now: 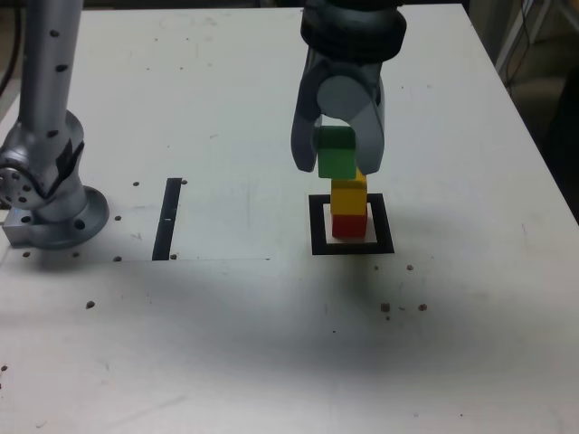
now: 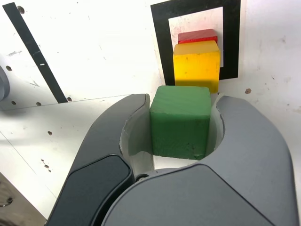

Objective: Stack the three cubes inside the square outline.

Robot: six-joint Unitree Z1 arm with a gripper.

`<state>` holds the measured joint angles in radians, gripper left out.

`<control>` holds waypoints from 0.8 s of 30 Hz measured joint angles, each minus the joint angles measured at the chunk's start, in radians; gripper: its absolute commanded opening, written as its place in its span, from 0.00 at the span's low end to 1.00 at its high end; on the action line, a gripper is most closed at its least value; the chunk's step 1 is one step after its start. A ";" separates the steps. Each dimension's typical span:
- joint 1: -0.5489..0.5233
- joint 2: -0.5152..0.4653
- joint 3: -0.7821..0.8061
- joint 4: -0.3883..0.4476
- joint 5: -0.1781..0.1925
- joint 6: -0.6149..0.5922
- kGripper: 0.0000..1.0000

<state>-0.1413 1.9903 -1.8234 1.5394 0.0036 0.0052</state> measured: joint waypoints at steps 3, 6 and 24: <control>0.004 0.007 -0.001 -0.001 -0.001 0.003 0.25; 0.009 0.016 -0.002 -0.003 -0.001 0.008 0.25; 0.048 0.055 -0.018 -0.014 -0.001 0.037 0.25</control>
<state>-0.0935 2.0448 -1.8415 1.5255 0.0027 0.0425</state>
